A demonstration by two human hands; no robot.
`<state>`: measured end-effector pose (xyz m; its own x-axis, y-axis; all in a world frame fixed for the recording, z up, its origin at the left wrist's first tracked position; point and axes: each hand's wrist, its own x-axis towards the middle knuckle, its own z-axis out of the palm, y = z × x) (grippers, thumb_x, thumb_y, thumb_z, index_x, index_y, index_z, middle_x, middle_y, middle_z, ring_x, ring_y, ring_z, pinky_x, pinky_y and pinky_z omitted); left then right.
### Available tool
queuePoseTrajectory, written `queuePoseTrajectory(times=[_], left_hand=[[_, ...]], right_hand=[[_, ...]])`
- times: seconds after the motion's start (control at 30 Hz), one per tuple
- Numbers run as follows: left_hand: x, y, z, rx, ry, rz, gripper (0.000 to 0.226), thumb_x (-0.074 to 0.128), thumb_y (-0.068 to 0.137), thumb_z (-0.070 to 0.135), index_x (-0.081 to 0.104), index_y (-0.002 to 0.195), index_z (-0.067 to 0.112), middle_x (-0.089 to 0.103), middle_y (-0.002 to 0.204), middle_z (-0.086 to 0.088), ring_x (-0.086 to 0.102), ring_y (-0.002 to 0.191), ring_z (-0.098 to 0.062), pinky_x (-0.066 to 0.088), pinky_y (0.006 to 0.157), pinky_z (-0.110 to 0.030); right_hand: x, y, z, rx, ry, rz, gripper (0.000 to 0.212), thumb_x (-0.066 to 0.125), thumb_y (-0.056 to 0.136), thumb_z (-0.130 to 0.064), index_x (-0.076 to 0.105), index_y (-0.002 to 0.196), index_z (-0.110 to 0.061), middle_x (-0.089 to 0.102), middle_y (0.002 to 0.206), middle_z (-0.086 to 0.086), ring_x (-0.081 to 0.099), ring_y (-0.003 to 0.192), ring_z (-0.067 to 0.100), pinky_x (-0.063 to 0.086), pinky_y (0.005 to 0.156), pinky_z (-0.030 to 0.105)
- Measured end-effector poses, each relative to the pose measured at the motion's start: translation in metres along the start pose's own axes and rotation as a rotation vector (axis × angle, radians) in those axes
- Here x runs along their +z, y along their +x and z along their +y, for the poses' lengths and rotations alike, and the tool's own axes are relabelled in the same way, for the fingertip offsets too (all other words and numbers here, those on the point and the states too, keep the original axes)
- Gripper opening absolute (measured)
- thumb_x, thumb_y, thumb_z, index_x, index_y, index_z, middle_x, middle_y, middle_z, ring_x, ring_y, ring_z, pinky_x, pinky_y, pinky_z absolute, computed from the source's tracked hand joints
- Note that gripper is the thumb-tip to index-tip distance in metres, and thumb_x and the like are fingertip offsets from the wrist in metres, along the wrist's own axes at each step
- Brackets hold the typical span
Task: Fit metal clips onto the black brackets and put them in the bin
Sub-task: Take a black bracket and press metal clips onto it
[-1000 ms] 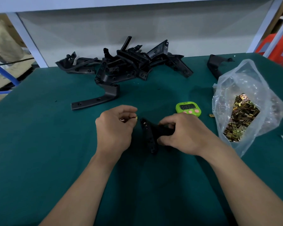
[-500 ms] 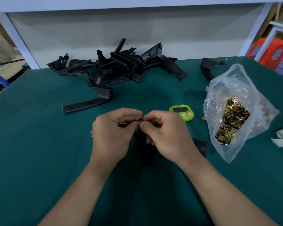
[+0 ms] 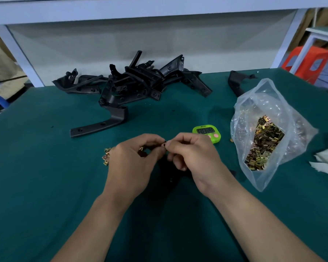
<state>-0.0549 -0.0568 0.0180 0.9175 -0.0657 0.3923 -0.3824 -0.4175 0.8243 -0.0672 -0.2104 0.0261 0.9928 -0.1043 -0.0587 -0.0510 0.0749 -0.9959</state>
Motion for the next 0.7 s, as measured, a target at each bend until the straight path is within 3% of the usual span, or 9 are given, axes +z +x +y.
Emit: queuePoseTrajectory(times=[0.1,0.2,0.3,0.37,0.5,0.6,0.7], left_hand=[[0.001,-0.002,0.001,0.091,0.073,-0.054,0.028,0.074,0.091,0.013,0.065,0.095,0.039,0.071,0.089,0.025,0.067,0.088,0.004,0.043,0.075,-0.002],[0.002,-0.002,0.0,0.105,0.077,-0.076,0.028,0.066,0.097,0.013,0.059,0.096,0.04,0.07,0.086,0.022,0.066,0.084,-0.001,0.044,0.07,-0.006],[0.0,0.003,-0.005,0.058,0.052,-0.085,0.032,0.066,0.096,0.011,0.059,0.094,0.041,0.072,0.083,0.019,0.067,0.081,-0.006,0.047,0.069,-0.012],[-0.002,0.005,-0.009,0.039,0.033,-0.097,0.032,0.066,0.096,0.009,0.061,0.092,0.04,0.072,0.082,0.016,0.067,0.08,-0.008,0.048,0.071,-0.013],[-0.004,0.006,-0.013,0.016,-0.002,-0.169,0.026,0.067,0.097,0.01,0.064,0.092,0.035,0.074,0.081,0.014,0.069,0.081,-0.006,0.05,0.075,-0.015],[-0.006,0.007,-0.015,-0.007,-0.038,-0.21,0.019,0.068,0.097,0.014,0.066,0.091,0.033,0.074,0.079,0.011,0.069,0.078,-0.007,0.053,0.075,-0.021],[-0.009,0.007,-0.016,-0.047,-0.091,-0.245,0.019,0.069,0.096,0.014,0.069,0.089,0.032,0.075,0.078,0.007,0.069,0.074,-0.005,0.052,0.071,-0.016]], right_hand=[[-0.002,0.0,-0.003,0.054,0.135,-0.025,0.018,0.069,0.088,0.0,0.069,0.07,0.001,0.059,0.058,0.013,0.043,0.042,0.014,0.029,0.042,0.023],[0.001,-0.001,-0.001,0.038,0.136,-0.039,0.016,0.069,0.09,-0.003,0.071,0.075,-0.003,0.062,0.063,0.012,0.052,0.048,0.015,0.038,0.045,0.023],[0.005,-0.002,0.003,-0.009,0.098,-0.048,0.01,0.067,0.092,-0.001,0.075,0.094,-0.007,0.068,0.07,0.011,0.063,0.056,0.017,0.049,0.051,0.024],[0.004,-0.001,0.004,-0.042,0.028,-0.089,0.021,0.068,0.09,0.002,0.074,0.105,-0.013,0.071,0.072,0.011,0.067,0.059,0.02,0.052,0.055,0.026],[-0.002,0.001,0.005,-0.128,-0.132,-0.082,0.018,0.073,0.088,0.003,0.075,0.099,-0.012,0.075,0.071,0.01,0.07,0.057,0.021,0.053,0.053,0.026],[-0.006,0.002,0.004,-0.113,-0.12,-0.111,0.012,0.078,0.086,0.002,0.075,0.095,-0.005,0.076,0.074,0.011,0.072,0.058,0.023,0.055,0.052,0.026],[-0.01,0.003,0.003,-0.085,-0.095,-0.158,0.01,0.08,0.084,0.0,0.076,0.091,-0.006,0.076,0.075,0.012,0.072,0.059,0.024,0.055,0.053,0.026]])
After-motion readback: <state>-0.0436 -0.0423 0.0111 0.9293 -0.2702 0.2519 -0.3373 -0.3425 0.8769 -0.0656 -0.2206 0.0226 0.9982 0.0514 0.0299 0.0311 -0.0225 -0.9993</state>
